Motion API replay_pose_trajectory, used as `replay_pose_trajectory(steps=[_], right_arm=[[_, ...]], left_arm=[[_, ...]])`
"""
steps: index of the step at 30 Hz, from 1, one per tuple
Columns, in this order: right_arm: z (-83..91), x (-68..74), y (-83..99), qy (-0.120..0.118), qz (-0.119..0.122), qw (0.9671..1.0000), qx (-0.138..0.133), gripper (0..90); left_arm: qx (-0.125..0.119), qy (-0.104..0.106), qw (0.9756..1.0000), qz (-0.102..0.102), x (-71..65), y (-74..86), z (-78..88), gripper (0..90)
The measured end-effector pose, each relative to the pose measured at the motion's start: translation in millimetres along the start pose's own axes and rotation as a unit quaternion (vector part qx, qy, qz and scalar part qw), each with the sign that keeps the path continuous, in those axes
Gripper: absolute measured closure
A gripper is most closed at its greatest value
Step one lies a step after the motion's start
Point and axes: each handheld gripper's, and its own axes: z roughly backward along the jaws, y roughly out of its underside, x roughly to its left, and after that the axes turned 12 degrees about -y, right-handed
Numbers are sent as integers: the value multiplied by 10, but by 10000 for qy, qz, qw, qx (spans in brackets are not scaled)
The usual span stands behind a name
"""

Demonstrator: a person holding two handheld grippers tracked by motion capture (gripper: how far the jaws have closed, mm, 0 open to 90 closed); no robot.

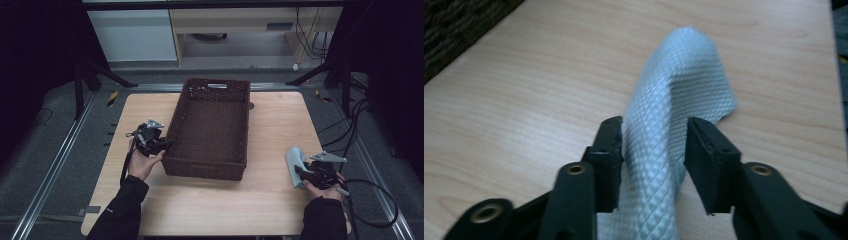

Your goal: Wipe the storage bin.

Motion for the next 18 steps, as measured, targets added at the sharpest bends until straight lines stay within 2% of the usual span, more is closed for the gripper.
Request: replay_pose_trajectory(steps=[8,14,18], right_arm=[[90,53,-87,48,88,9994,-321,510],[161,169,-258,-129,205,9983,-523,516],[160,252,-352,-266,303,9979,-498,534]], left_arm=[[26,45,10000,25,2,-1,6,727],[60,42,10000,8,-14,-6,20,746],[85,14,10000,-17,-31,-5,36,756]])
